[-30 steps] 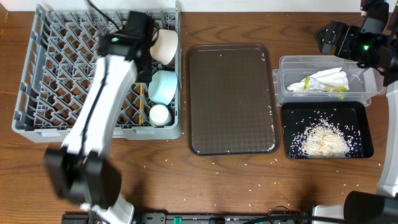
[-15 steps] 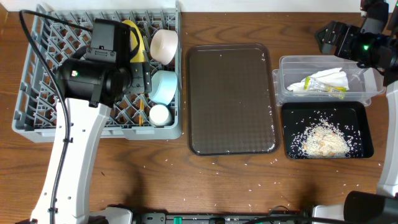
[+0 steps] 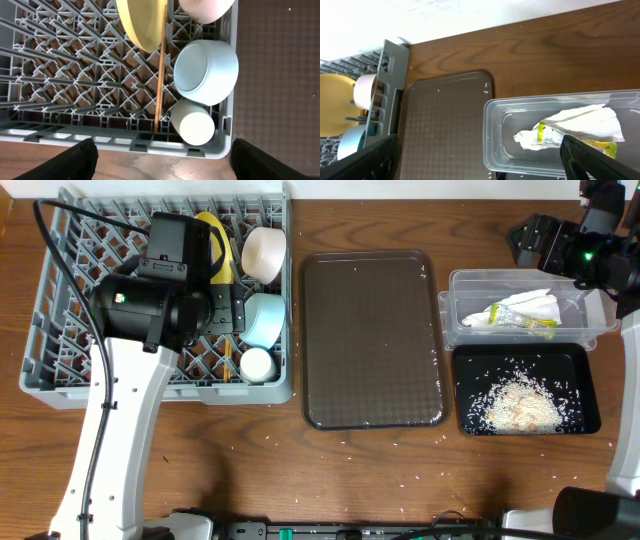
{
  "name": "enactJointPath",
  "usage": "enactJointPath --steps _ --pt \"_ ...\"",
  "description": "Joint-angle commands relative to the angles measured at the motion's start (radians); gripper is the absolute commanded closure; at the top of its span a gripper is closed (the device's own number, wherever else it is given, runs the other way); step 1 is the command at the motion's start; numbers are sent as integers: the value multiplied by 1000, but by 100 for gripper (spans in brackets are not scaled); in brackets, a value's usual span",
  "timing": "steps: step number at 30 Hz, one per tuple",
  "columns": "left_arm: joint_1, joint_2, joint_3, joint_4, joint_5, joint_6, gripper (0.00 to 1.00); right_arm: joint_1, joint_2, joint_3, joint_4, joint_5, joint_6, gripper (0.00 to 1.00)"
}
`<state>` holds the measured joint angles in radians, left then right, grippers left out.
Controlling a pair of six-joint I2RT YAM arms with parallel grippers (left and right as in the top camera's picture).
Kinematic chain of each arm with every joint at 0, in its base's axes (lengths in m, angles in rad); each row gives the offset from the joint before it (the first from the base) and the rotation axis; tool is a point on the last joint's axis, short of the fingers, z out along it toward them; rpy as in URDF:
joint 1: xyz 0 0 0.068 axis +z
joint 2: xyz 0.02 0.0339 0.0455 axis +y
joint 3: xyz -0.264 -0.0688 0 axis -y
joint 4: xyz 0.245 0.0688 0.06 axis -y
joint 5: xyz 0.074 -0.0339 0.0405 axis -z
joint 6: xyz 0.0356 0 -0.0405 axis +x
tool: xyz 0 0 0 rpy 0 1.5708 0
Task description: Sort waste into correct bins and load items into the dishwasher
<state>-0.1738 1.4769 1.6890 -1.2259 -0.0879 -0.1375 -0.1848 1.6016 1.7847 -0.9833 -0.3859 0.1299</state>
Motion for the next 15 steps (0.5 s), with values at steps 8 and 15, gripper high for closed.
enactJointPath --steps 8,15 --pt "4 -7 2 -4 2 -6 14 -6 -6 1 -2 -4 11 1" --pt "4 -7 2 -4 2 -6 14 -4 -8 1 -2 -4 11 1"
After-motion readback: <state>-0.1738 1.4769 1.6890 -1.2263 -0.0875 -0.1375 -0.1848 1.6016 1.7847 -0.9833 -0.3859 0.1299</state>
